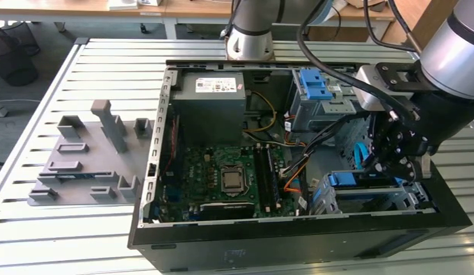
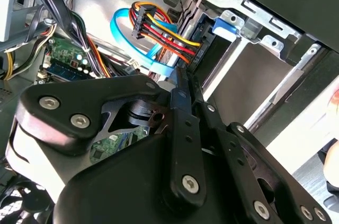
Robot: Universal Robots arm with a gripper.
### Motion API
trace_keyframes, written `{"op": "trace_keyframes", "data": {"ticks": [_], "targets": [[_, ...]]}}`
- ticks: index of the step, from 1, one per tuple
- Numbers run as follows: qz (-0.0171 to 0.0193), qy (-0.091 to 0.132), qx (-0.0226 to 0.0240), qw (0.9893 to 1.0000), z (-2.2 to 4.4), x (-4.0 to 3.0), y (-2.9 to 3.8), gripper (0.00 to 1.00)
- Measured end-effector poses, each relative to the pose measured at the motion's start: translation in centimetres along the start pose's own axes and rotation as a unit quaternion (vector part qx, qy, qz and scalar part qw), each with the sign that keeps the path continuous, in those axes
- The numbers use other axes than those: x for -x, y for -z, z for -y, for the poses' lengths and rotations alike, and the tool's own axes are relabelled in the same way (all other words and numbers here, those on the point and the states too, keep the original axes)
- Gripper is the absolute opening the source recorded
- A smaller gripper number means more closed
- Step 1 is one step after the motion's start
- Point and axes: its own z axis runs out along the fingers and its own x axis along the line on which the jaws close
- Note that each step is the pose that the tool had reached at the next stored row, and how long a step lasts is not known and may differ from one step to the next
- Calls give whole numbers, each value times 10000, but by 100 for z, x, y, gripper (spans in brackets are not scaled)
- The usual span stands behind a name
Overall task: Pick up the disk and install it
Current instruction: 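Insert the second disk wire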
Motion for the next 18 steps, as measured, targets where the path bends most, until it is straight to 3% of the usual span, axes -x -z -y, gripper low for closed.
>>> {"op": "trace_keyframes", "data": {"ticks": [18], "targets": [[3, 0, 0, 10000, 1, 3, 87, 16]]}}
